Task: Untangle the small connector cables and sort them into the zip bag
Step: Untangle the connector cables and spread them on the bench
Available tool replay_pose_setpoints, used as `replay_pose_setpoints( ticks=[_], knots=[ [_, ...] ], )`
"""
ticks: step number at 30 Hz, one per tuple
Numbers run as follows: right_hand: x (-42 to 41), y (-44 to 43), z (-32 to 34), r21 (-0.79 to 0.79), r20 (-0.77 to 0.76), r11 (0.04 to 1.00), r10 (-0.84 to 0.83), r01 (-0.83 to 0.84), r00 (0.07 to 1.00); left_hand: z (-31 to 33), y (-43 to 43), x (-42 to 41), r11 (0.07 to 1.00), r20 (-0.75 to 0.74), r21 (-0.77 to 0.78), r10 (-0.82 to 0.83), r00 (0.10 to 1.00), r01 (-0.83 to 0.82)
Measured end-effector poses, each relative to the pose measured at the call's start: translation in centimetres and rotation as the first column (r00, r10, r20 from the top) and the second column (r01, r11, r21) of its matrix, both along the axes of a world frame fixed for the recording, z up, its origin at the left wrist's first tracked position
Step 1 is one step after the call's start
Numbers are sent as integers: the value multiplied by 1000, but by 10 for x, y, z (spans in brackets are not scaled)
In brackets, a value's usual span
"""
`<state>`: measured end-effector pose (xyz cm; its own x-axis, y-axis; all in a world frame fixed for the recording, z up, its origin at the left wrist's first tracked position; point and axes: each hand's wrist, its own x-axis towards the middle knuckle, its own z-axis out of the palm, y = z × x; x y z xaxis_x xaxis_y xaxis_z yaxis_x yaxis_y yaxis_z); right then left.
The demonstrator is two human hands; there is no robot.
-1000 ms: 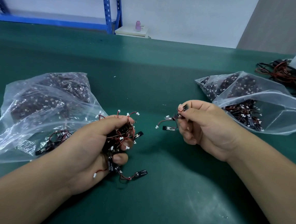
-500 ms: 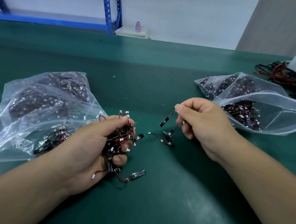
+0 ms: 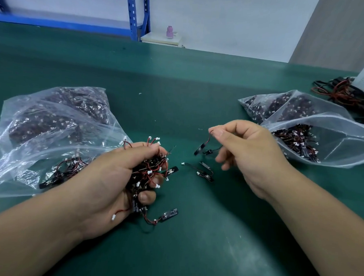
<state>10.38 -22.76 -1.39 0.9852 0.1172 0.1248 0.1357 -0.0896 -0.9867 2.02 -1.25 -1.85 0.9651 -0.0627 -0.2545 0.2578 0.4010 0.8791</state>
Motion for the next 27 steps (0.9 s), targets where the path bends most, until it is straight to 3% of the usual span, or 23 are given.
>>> replay_pose_setpoints(
  ticks=[3,6,9,12,16,24,27],
  knots=[
    [8,-8,-1,-43,34,988,-145,147,989,-4,2,2,1000,17,2,-17,1000,17],
    [13,-17,0,-206,175,926,-283,317,943,-9,5,7,1000,28,6,-17,999,16],
    [15,-24,1,-336,255,859,-313,387,915,-13,7,12,1000,34,8,-11,999,10],
    [16,-29,-2,-452,275,807,-280,381,920,-14,9,15,1000,39,10,-24,999,24],
    [15,-23,-4,-435,248,840,-236,326,940,-16,10,15,1000,40,1,-28,999,28],
    [7,-15,-10,-561,301,775,-135,290,944,-16,10,14,999,42,1,-39,998,39],
    [2,-17,-4,-584,283,801,47,133,958,-16,9,13,999,52,-2,-36,998,36]
  ],
)
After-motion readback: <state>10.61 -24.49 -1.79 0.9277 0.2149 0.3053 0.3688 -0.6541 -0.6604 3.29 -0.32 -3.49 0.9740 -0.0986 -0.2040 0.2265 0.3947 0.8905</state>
